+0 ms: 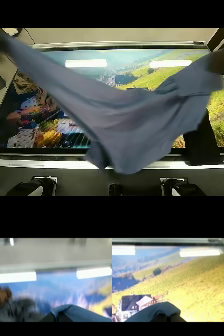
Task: Fold the shirts.
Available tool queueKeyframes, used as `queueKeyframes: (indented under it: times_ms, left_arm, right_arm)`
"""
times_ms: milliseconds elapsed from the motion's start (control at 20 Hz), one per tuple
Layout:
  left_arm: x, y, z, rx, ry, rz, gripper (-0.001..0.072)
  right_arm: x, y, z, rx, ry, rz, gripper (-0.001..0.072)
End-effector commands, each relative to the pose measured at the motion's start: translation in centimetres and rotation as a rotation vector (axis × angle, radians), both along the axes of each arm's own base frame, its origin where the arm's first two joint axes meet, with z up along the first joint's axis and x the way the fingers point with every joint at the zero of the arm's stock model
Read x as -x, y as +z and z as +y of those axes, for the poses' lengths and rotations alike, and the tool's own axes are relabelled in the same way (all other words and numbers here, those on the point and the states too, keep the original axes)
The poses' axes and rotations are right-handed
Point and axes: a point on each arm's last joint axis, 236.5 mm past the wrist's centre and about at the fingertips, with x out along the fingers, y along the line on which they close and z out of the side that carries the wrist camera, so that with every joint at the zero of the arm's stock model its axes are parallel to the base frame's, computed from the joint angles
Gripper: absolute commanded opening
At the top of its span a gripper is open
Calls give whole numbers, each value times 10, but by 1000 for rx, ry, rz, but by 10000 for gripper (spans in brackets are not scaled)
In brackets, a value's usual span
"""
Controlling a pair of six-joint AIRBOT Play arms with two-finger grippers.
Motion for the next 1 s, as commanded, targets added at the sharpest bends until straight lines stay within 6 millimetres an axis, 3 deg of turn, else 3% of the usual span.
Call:
queueKeyframes:
  times_ms: [0,100,200,300,400,450,500,550,600,700,800,900,950]
  left_arm:
    - [-16,-196,3,-37,17,422,29]
    - [-11,-278,3,-40,25,580,29]
    - [1,-333,0,-24,33,724,30]
    - [4,-359,-10,28,29,793,30]
    - [0,-368,-17,68,31,806,30]
    - [-1,-368,-18,70,32,798,30]
    - [-2,-366,-16,62,24,792,30]
    - [-1,-364,-15,54,14,795,30]
    - [1,-363,-12,50,9,801,30]
    - [4,-363,-7,38,2,814,30]
    - [7,-364,-7,27,-12,822,30]
    - [7,-364,-7,27,-13,823,30]
    - [7,-364,-7,27,-13,824,30]
  right_arm:
    - [-110,-123,7,-226,-59,94,32]
    - [-160,-175,17,-511,-122,86,33]
    - [-184,-222,37,-762,-172,141,32]
    - [-184,-269,60,-818,-170,261,32]
    - [-172,-303,79,-781,-139,380,35]
    - [-166,-306,82,-760,-118,412,144]
    - [-157,-302,82,-724,-81,453,421]
    - [-143,-291,77,-657,-10,503,512]
    - [-128,-281,66,-612,31,548,513]
    - [-85,-272,23,-619,-5,677,514]
    - [-20,-288,-6,-665,-61,925,513]
    - [45,-317,4,-685,-36,1155,517]
    - [67,-338,18,-698,-44,1199,563]
